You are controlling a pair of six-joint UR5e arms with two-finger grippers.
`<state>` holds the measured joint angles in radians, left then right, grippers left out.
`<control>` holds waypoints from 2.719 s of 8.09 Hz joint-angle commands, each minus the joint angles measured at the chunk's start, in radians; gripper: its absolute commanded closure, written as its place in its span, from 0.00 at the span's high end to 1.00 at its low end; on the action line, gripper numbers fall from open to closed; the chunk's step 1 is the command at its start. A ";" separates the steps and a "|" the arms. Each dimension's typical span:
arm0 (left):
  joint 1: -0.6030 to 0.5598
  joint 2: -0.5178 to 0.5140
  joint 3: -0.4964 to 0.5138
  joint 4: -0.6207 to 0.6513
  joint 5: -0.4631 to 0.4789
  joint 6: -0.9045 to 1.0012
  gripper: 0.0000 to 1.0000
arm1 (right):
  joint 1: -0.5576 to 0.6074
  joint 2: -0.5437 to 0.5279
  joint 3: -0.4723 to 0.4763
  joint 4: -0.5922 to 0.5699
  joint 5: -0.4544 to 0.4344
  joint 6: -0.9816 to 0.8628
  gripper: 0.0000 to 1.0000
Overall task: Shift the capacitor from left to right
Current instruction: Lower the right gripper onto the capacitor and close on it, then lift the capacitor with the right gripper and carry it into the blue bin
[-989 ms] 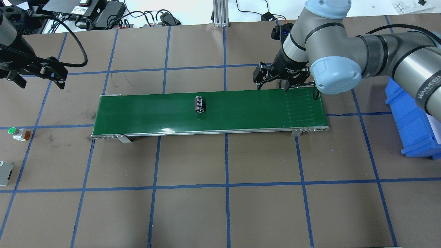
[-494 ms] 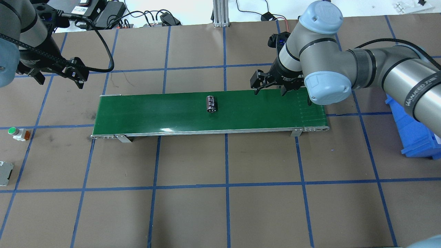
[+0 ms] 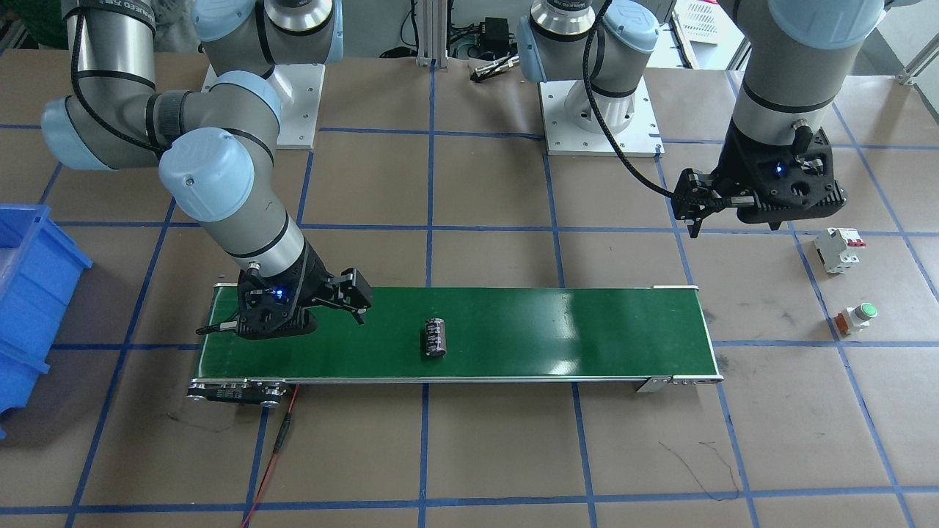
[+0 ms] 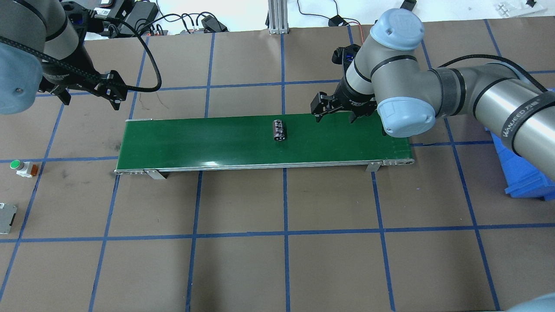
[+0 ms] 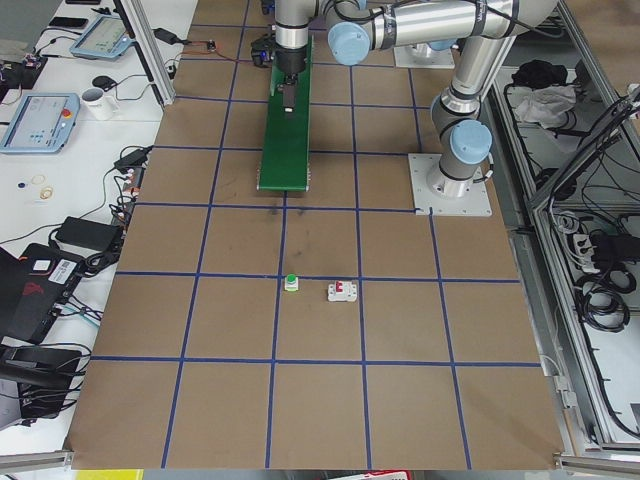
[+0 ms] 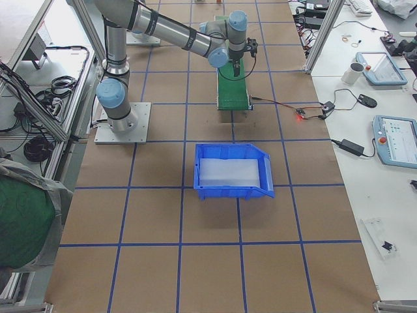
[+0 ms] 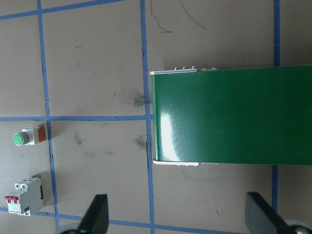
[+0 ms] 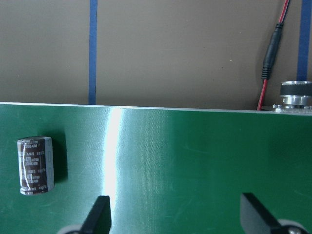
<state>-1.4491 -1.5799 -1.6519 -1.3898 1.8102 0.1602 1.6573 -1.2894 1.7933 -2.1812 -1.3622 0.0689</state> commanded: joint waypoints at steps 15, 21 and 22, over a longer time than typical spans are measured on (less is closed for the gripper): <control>0.001 0.011 0.003 -0.003 -0.285 -0.045 1.00 | 0.041 0.087 0.025 -0.163 -0.020 0.049 0.00; 0.001 0.014 0.003 -0.043 -0.287 -0.045 1.00 | -0.211 -0.149 -0.211 0.412 -0.318 -0.215 0.00; 0.001 0.014 0.004 -0.043 -0.287 -0.045 1.00 | -0.325 -0.157 -0.256 0.446 -0.352 -0.336 0.00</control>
<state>-1.4481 -1.5662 -1.6480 -1.4323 1.5233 0.1151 1.5056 -1.4079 1.6124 -1.8187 -1.6180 -0.0630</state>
